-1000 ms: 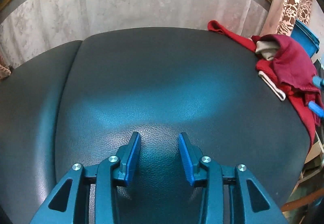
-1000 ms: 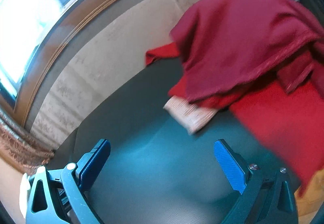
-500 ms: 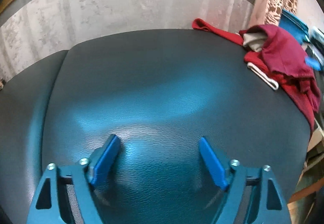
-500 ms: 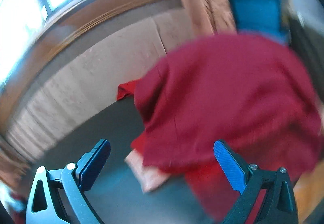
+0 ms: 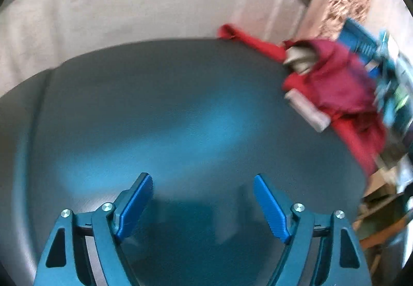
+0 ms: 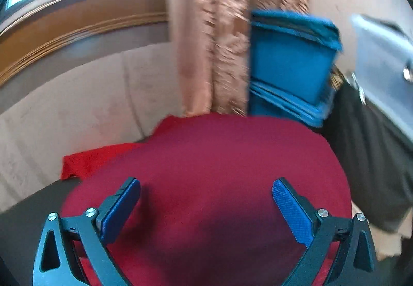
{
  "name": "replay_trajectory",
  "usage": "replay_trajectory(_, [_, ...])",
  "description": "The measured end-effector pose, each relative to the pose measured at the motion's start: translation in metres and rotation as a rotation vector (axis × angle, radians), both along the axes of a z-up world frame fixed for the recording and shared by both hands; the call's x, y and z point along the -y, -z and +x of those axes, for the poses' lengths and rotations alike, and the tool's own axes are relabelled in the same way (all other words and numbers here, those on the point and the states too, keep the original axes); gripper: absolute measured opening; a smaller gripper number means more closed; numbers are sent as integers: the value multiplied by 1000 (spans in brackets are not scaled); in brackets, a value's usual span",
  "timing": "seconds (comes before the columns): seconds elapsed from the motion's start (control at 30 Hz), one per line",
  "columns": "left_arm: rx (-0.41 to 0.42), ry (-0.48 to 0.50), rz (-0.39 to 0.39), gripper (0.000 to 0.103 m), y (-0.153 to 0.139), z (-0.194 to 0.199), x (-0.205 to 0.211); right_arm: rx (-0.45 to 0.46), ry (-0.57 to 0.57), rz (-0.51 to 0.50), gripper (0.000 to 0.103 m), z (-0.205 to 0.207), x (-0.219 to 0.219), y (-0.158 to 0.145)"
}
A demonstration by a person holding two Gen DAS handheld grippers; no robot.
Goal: Fold clothes
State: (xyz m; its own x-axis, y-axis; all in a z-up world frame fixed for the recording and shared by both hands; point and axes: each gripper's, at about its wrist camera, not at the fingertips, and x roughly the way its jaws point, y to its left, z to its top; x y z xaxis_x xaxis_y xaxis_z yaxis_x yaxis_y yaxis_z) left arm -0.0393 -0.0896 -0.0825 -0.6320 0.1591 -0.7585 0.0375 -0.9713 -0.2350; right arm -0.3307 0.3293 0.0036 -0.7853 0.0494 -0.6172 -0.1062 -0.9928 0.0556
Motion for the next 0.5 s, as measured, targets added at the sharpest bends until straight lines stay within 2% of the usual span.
replay_trajectory(0.1, [-41, 100, 29, 82, -34, -48, -35, -7, -13, -61, 103, 3, -20, 18])
replay_trajectory(0.2, [-27, 171, 111, 82, -54, -102, -65, -104, -81, -43, 103, 16, -20, 33])
replay_trajectory(0.3, [6, 210, 179, 82, -60, -150, -91, -220, -105, -20, 103, 28, -16, 49])
replay_trajectory(0.4, [-1, 241, 171, 82, -56, -194, -111, -306, -112, -26, 103, 36, -17, 63])
replay_trajectory(0.5, [29, 258, 191, 82, -44, -236, -126, -327, -128, -53, 103, 34, -23, 69])
